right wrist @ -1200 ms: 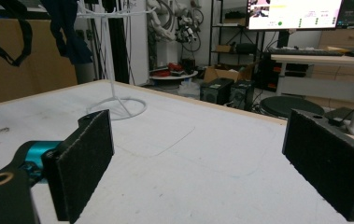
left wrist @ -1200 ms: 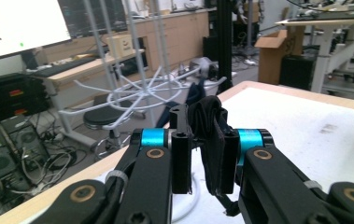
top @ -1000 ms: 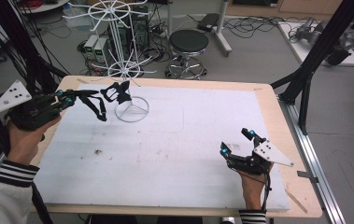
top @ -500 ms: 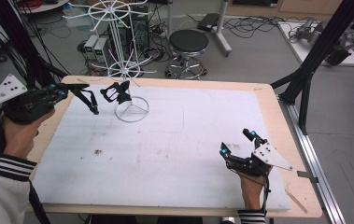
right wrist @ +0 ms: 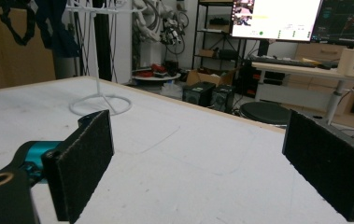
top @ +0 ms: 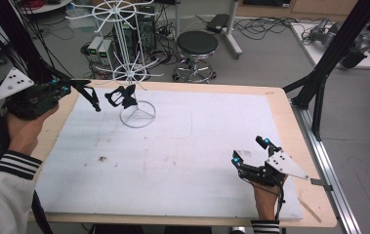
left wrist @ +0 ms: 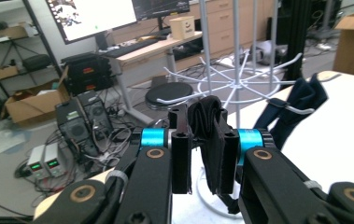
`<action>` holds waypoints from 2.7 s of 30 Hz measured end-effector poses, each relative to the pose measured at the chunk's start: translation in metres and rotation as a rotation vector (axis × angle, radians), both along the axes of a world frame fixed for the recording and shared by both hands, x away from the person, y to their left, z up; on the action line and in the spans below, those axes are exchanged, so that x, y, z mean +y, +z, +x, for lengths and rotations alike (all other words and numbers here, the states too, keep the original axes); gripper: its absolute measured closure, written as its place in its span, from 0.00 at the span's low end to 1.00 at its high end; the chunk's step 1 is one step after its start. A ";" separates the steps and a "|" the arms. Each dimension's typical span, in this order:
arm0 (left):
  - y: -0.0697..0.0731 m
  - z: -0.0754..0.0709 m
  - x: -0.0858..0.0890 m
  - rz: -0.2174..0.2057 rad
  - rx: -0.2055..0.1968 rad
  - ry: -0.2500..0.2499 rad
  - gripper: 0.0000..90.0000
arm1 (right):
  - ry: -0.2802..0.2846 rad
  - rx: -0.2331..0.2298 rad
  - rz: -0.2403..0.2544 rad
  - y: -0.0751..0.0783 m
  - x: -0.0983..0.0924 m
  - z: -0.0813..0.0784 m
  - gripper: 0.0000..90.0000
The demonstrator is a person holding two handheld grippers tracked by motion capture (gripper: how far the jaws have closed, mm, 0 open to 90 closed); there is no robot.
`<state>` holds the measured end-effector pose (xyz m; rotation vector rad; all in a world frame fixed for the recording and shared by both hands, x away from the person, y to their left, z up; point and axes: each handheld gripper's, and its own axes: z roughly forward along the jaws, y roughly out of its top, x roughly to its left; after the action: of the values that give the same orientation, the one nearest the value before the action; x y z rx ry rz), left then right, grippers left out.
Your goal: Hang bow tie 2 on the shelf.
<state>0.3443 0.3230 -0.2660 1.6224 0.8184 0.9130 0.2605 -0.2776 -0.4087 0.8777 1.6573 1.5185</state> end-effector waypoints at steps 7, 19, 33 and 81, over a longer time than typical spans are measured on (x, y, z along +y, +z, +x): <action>0.001 0.010 -0.005 0.018 0.006 0.013 0.90 | 0.010 -0.006 -0.027 0.002 0.003 -0.005 0.09; 0.005 0.021 -0.015 0.025 0.001 0.018 0.90 | -0.014 -0.009 -0.024 0.010 0.000 -0.017 0.09; 0.008 0.033 -0.033 0.066 0.015 -0.002 0.90 | -0.017 0.005 -0.015 0.009 -0.005 -0.021 0.09; -0.004 0.045 -0.051 0.017 0.067 -0.104 0.31 | 0.000 0.041 0.038 -0.015 -0.001 -0.015 0.09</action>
<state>0.3894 0.2724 -0.2701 1.7018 0.7662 0.7984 0.2459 -0.2789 -0.4241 0.9344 1.6627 1.5462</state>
